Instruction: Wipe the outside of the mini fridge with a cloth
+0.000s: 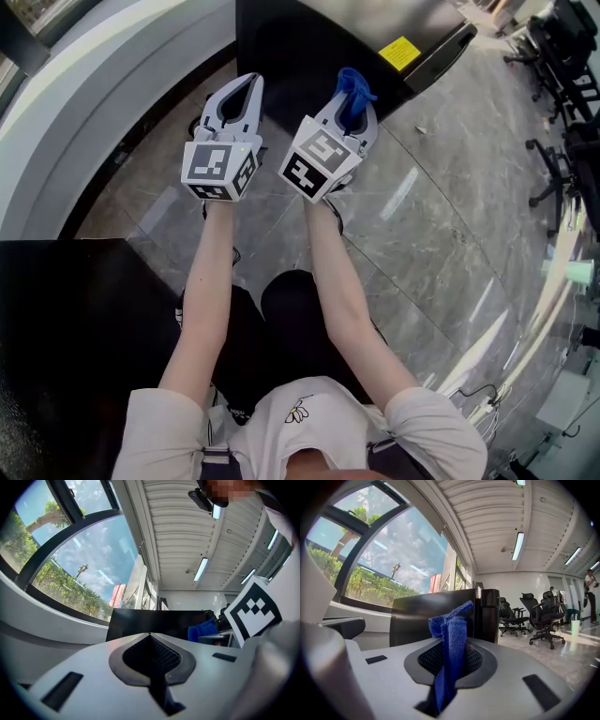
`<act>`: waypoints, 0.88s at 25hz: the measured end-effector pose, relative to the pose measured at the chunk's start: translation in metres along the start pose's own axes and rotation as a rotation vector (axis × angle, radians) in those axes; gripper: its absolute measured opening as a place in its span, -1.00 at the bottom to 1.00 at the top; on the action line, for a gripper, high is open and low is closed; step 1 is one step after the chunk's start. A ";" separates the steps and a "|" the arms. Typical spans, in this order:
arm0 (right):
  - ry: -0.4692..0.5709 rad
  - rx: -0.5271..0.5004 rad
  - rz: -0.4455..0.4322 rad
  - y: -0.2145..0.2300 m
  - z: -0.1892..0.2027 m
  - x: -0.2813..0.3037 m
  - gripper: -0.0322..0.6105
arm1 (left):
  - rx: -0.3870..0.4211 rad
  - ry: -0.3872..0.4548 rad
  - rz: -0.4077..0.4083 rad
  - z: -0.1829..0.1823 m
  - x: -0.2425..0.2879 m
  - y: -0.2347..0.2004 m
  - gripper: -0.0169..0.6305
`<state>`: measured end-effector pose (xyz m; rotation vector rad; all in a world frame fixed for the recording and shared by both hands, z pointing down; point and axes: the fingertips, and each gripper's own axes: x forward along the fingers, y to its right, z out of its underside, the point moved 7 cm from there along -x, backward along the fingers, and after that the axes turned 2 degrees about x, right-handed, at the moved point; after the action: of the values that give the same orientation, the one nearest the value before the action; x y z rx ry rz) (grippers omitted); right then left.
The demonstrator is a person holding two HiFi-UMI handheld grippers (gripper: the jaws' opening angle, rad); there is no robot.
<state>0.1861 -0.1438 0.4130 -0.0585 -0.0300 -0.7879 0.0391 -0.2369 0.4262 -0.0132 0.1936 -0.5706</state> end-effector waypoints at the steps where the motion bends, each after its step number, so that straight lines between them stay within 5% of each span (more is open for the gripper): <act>1: 0.001 -0.005 0.002 0.003 0.000 -0.002 -0.71 | -0.016 0.007 -0.013 -0.001 0.000 -0.001 -0.93; 15: -0.009 0.017 0.045 0.044 0.005 -0.016 -0.71 | 0.053 -0.059 0.063 0.003 0.001 0.032 -0.93; 22: -0.011 0.032 0.085 0.056 0.007 -0.021 -0.71 | 0.017 -0.073 0.114 0.008 0.007 0.057 -0.93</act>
<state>0.2108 -0.0892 0.4162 -0.0335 -0.0498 -0.7024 0.0765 -0.1932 0.4295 -0.0069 0.1177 -0.4578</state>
